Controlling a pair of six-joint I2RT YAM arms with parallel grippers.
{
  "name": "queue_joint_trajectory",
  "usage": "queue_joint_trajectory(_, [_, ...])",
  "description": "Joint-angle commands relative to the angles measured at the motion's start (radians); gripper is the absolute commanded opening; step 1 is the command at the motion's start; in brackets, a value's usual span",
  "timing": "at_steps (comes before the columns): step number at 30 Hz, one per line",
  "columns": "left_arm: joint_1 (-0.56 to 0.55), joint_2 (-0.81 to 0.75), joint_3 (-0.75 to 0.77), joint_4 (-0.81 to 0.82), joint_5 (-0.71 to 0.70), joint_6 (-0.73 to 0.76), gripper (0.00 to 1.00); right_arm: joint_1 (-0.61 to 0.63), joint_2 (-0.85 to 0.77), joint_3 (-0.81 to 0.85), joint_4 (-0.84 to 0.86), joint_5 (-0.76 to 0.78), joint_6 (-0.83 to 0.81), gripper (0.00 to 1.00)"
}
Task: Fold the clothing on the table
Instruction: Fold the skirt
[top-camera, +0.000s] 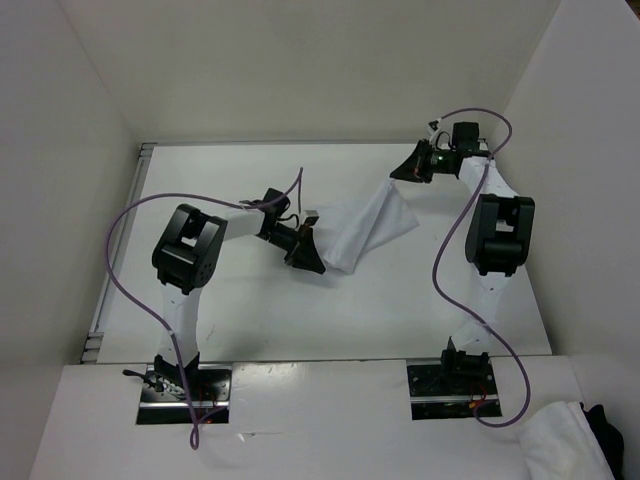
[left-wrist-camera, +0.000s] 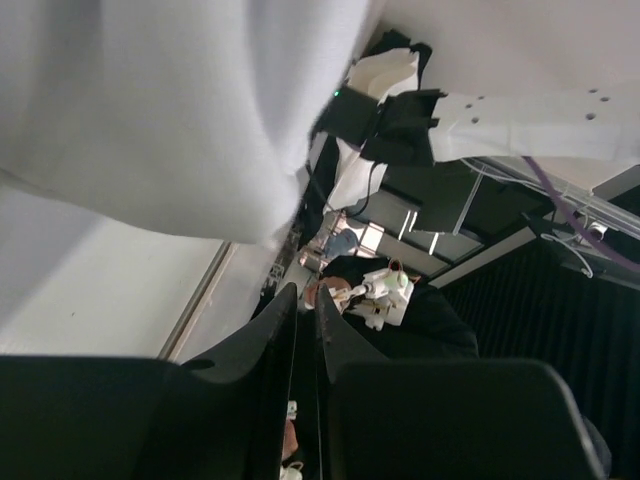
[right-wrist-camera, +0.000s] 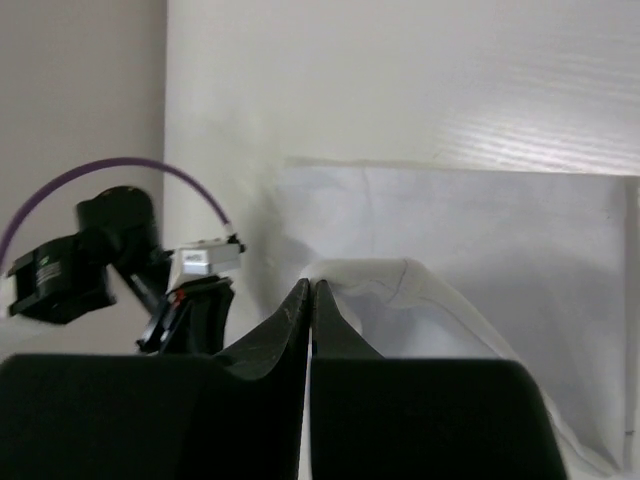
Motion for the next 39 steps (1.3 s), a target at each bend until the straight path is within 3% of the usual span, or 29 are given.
queue_joint_trajectory(1, [0.02, 0.014, 0.059, 0.081, 0.042, -0.059, 0.19, 0.035, 0.023, 0.076, 0.091, 0.153, 0.034, 0.0])
queue_joint_trajectory(5, [0.041, 0.014, 0.047, 0.081, 0.042, -0.059, 0.22, 0.067, 0.069, 0.123, 0.08, 0.271, 0.035, 0.0])
queue_joint_trajectory(6, [0.059, 0.014, 0.047, 0.064, 0.029, -0.038, 0.22, 0.067, 0.078, 0.149, 0.08, 0.282, 0.026, 0.06])
queue_joint_trajectory(8, [0.095, -0.027, 0.083, -0.032, -0.069, 0.016, 0.28, 0.067, 0.087, 0.187, 0.068, 0.247, -0.018, 0.41])
queue_joint_trajectory(9, [0.095, -0.049, 0.103, -0.058, -0.114, 0.067, 0.33, 0.067, 0.087, 0.197, 0.038, 0.247, -0.037, 0.66])
queue_joint_trajectory(16, [0.087, -0.305, 0.151, -0.112, -0.623, 0.192, 0.56, 0.058, 0.014, 0.178, -0.01, 0.201, -0.141, 0.9])
queue_joint_trajectory(17, [0.048, -0.324, 0.171, -0.112, -0.743, 0.21, 0.6, 0.047, 0.003, 0.178, -0.021, 0.201, -0.155, 0.91])
queue_joint_trajectory(20, [-0.009, -0.347, 0.214, -0.138, -0.899, 0.277, 0.67, 0.037, -0.035, 0.159, -0.039, 0.201, -0.215, 0.91])
queue_joint_trajectory(26, [-0.193, -0.278, 0.326, -0.192, -1.161, 0.438, 0.67, 0.004, -0.129, 0.065, -0.059, 0.223, -0.337, 0.91])
queue_joint_trajectory(31, [-0.305, -0.29, 0.259, -0.152, -1.478, 0.509, 0.65, -0.048, -0.166, 0.034, -0.085, 0.242, -0.387, 0.91])
queue_joint_trajectory(34, [-0.382, -0.301, 0.205, -0.076, -1.655, 0.57, 0.77, -0.091, -0.201, 0.01, -0.096, 0.242, -0.408, 0.91])
queue_joint_trajectory(36, [-0.413, -0.301, 0.182, -0.016, -1.697, 0.637, 0.87, -0.102, -0.233, -0.019, -0.105, 0.242, -0.437, 0.91])
queue_joint_trajectory(39, [-0.445, -0.278, 0.172, 0.018, -1.726, 0.674, 0.93, -0.111, -0.258, -0.044, -0.118, 0.253, -0.466, 0.91])
